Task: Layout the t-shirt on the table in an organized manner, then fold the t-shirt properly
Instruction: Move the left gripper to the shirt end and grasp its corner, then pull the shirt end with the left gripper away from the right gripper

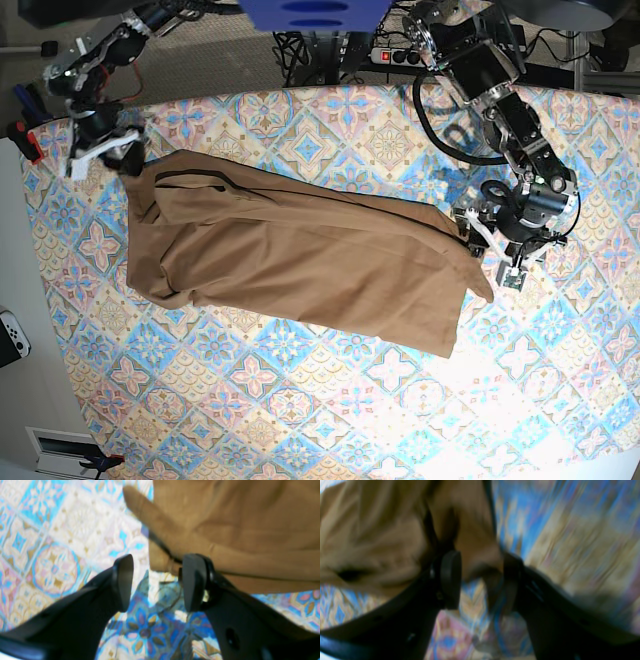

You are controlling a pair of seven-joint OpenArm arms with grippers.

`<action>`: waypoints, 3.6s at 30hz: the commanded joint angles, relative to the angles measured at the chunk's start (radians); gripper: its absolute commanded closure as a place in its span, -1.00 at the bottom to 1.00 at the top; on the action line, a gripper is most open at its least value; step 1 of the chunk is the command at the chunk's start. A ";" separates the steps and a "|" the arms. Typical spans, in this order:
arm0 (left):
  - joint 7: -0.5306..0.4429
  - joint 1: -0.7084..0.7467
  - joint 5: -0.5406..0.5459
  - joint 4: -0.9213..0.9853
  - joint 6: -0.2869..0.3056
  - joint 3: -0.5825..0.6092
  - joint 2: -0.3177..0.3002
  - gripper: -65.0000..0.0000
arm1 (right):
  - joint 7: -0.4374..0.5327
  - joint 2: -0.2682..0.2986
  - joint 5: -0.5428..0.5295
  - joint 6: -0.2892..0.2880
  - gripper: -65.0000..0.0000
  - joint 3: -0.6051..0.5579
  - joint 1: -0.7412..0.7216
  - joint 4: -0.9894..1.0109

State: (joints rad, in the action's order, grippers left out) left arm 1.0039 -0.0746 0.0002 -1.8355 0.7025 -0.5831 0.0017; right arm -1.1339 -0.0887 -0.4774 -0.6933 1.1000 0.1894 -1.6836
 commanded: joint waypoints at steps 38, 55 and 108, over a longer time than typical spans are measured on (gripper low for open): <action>-0.024 0.065 0.014 -0.034 -0.004 0.005 -0.062 0.04 | -0.081 0.019 -0.050 -0.005 0.19 -0.085 -0.017 0.152; -0.029 0.042 0.177 0.052 -0.004 -0.097 -0.095 -0.54 | -0.087 0.019 -0.045 -0.005 0.19 -0.088 -0.017 0.158; -0.161 0.016 0.183 0.392 -0.004 0.174 -0.262 1.00 | -0.090 0.036 -0.042 -0.005 1.00 -0.079 -0.012 0.149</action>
State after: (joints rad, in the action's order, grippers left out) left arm 0.8341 -0.0532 0.1947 -1.4261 0.7029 -0.4091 -0.2504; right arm -1.1877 -0.0628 -0.5465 -0.6964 1.0199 0.1722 -1.5291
